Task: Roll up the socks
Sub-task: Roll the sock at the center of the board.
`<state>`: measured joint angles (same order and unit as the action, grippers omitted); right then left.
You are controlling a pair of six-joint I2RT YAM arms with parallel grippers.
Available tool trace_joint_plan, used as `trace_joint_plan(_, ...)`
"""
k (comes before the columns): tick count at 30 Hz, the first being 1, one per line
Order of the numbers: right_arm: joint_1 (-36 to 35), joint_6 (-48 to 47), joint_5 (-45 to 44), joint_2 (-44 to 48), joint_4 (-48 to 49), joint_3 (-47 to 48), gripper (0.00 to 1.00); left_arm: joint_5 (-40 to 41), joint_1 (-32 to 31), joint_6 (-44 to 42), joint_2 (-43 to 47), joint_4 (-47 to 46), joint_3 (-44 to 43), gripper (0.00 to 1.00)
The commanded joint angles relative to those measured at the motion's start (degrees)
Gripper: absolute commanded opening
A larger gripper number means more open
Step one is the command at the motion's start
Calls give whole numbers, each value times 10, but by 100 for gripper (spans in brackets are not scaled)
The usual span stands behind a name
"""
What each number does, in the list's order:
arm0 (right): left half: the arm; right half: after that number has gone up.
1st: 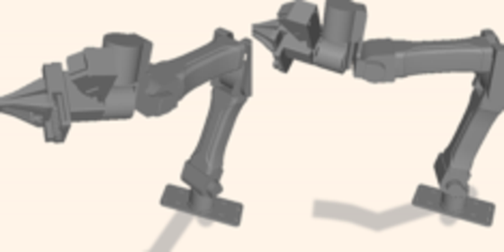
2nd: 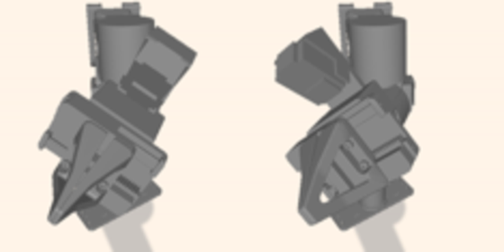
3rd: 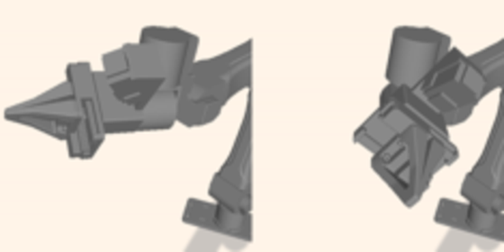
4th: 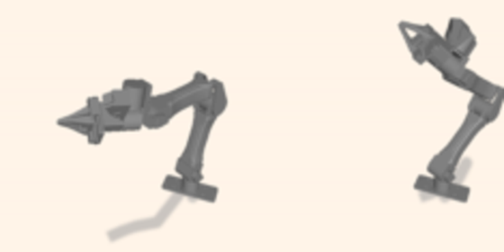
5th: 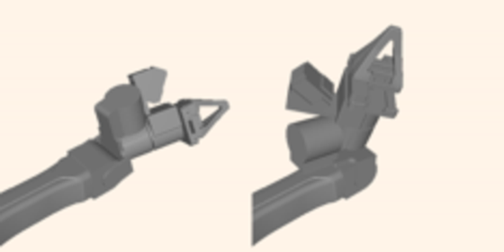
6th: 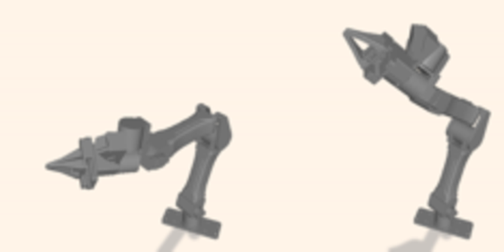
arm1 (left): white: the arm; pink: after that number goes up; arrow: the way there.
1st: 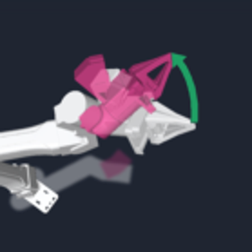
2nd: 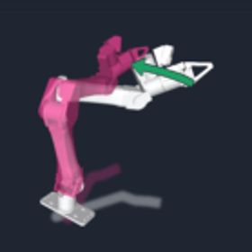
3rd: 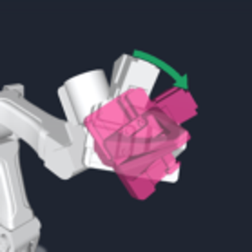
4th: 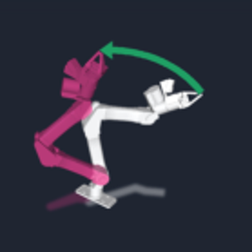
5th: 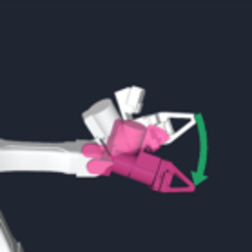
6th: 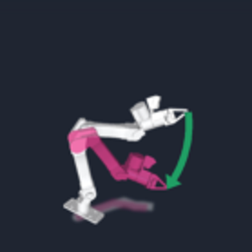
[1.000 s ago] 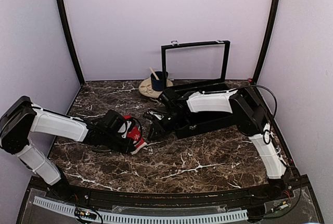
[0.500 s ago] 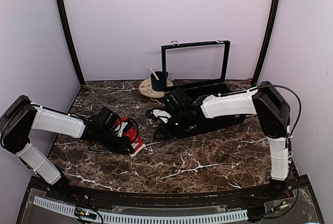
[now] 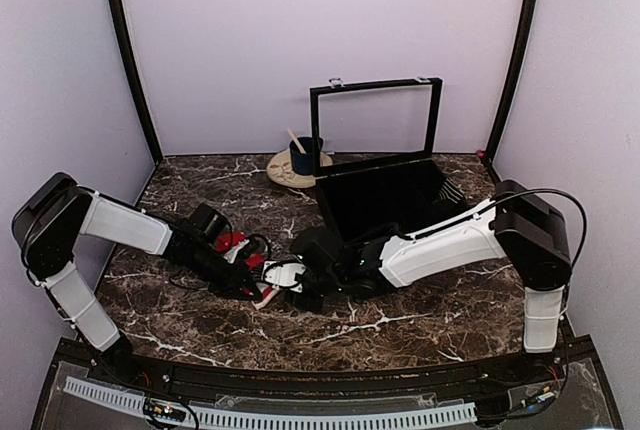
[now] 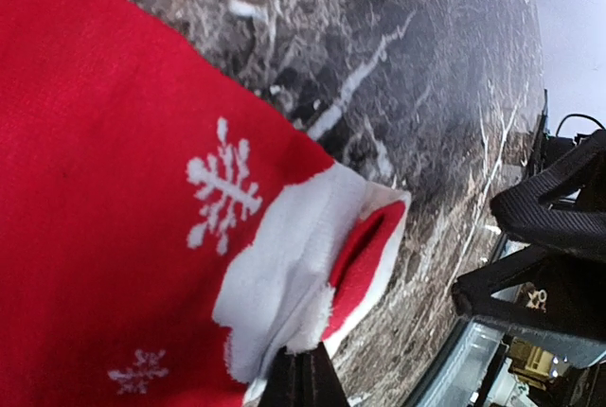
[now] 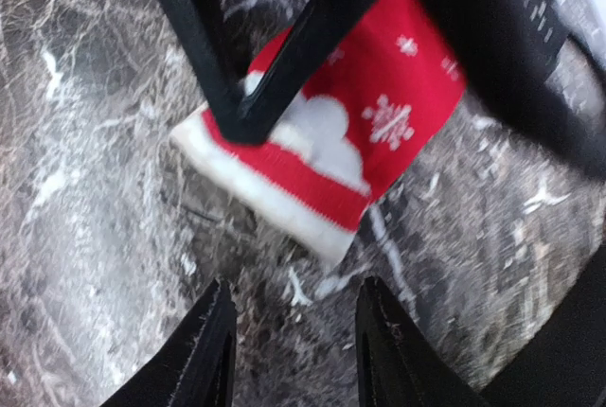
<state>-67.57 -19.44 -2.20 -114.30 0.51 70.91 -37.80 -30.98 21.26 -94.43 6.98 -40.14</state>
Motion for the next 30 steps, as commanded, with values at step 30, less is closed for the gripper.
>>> trace_joint_plan(30,-59,-161,-146,-86,123,3,43,-132,72,-119,-97,157,-62,0)
